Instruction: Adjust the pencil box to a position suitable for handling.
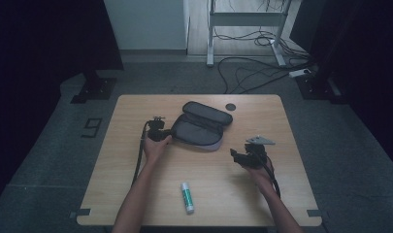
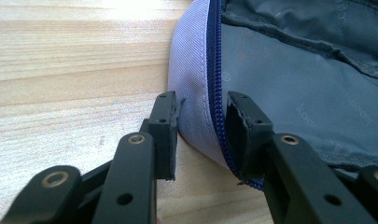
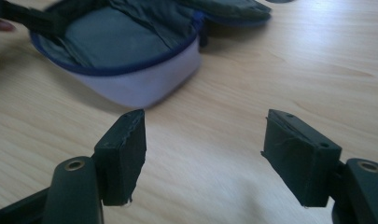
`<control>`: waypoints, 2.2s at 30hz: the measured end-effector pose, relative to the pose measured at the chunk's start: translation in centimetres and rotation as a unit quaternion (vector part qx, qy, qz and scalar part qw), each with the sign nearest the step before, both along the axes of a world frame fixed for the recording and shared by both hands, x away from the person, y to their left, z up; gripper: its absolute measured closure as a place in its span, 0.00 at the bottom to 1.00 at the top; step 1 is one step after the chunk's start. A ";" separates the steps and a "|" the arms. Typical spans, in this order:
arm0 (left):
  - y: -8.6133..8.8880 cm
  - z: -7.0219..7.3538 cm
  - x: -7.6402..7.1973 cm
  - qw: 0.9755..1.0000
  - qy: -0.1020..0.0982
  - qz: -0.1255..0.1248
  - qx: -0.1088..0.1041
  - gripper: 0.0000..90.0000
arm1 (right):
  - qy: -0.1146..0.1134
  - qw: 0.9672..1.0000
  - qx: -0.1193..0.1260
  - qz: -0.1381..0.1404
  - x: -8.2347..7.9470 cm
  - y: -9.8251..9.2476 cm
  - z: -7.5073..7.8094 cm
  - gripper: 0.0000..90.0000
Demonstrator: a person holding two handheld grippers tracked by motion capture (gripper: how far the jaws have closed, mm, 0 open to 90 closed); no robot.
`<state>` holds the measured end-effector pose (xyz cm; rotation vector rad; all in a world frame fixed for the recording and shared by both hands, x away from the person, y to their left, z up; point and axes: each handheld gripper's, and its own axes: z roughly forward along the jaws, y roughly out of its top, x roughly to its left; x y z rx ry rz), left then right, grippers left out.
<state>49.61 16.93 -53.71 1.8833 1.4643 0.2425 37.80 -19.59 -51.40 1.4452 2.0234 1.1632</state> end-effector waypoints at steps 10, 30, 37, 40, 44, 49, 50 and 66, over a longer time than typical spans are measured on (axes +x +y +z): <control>0.0 0.0 -0.1 1.000 -0.001 0.000 0.002 0.72 | -0.002 1.000 0.007 0.008 2.4 2.0 0.7 0.33; 0.1 -0.2 -0.2 1.000 -0.004 -0.002 -0.005 0.71 | 0.011 1.000 0.004 0.001 6.1 3.7 0.2 0.34; 0.1 -0.2 -0.1 1.000 -0.004 -0.002 -0.008 0.71 | 0.009 1.000 -0.017 -0.001 7.1 4.7 -0.1 0.37; 0.2 -0.2 -0.2 1.000 -0.004 -0.003 -0.008 0.71 | 0.012 1.000 -0.012 -0.002 7.4 5.0 -0.3 0.41; 0.2 -0.2 -0.2 1.000 -0.007 -0.002 -0.011 0.71 | 0.023 1.000 -0.019 -0.004 7.9 5.5 -1.2 0.43; 0.3 -0.3 -0.2 1.000 -0.005 -0.001 -0.017 0.71 | 0.033 0.999 -0.015 -0.015 8.5 5.8 -1.8 0.46; 0.3 -0.3 -0.2 1.000 -0.005 -0.001 -0.017 0.71 | 0.033 0.999 -0.015 -0.015 8.5 5.8 -1.8 0.46; 0.2 -0.2 0.0 1.000 -0.004 0.000 -0.013 0.67 | 0.053 0.998 -0.027 -0.011 9.1 6.3 -3.0 0.63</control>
